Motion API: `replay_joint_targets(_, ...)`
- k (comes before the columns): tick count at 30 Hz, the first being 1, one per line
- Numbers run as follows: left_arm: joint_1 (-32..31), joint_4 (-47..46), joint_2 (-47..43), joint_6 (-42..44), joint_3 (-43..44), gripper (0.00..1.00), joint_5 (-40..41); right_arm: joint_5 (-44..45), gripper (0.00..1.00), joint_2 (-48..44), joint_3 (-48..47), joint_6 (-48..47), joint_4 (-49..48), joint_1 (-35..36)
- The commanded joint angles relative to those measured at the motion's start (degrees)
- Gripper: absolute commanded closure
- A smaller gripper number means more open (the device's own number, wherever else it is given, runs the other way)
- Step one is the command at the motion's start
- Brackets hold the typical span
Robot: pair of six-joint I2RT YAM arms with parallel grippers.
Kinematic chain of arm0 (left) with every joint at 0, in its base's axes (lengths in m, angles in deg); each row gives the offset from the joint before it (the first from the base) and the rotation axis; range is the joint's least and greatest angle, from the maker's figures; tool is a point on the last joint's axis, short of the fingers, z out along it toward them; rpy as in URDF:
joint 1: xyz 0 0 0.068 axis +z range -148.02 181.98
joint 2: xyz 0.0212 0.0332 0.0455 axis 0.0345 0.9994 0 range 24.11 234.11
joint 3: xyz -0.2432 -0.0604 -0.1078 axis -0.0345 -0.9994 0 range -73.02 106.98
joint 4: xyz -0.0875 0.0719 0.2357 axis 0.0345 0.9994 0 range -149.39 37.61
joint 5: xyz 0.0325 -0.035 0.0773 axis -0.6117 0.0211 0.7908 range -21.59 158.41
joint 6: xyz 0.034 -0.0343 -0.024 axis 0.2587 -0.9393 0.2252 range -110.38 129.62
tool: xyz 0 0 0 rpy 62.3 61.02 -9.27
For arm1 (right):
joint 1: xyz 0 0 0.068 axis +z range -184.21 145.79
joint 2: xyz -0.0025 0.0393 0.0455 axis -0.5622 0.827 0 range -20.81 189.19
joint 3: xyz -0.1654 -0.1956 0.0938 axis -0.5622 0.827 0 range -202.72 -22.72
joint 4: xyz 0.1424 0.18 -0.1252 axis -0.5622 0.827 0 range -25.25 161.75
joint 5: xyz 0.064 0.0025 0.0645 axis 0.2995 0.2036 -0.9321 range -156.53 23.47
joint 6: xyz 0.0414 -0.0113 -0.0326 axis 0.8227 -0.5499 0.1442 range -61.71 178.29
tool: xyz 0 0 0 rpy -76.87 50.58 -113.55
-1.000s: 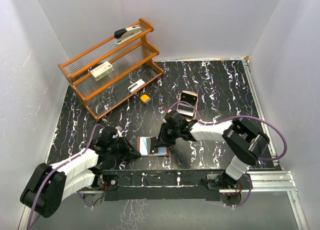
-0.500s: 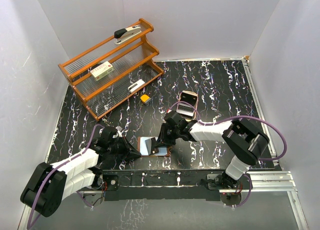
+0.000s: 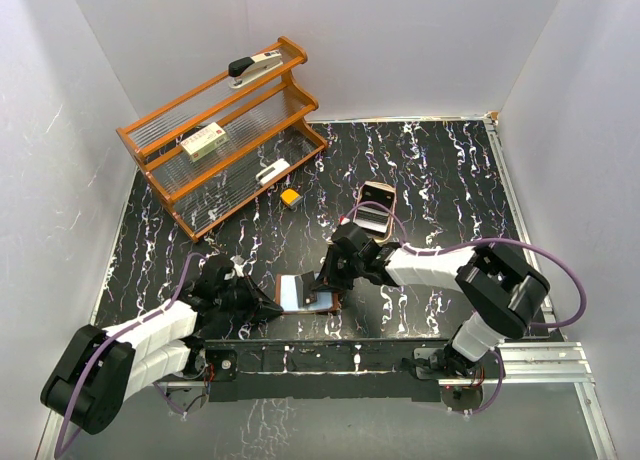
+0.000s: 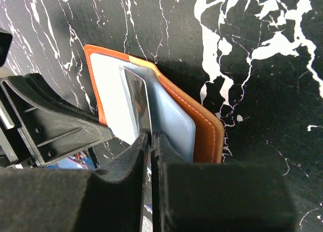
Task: Put the credit cards into the card holder
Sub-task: Insert the credit card into the card holder.
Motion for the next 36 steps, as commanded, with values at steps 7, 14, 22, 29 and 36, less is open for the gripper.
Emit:
replay_joint_targets(7, -0.35, -0.78, -1.51, -2.28, -1.27, 1.00, -1.87, 0.73, 0.82, 1.45, -0.20, 2.18, -3.18, 2.00)
replay_joint_targets(14, -0.35, -0.85, -1.71, -2.32, -1.22, 1.00, -1.86, 2.18, 0.72, 2.26, -2.23, 0.94, -0.26, 3.27)
replay_joint_targets(22, -0.30, -1.35, -2.25, -2.54, -1.57, 1.00, -2.18, 3.45, 0.66, 5.19, -8.00, -3.41, 6.24, 4.01)
replay_joint_targets(29, -0.34, -1.14, -3.49, -2.58, -1.78, 1.00, -2.50, 4.00, 0.63, 7.49, -11.72, -4.31, 8.33, 5.92)
replay_joint_targets(36, -0.32, -0.26, -4.47, -2.42, -1.78, 1.00, -1.88, 8.12, 0.54, 6.85, -15.23, -6.87, 16.59, 6.22)
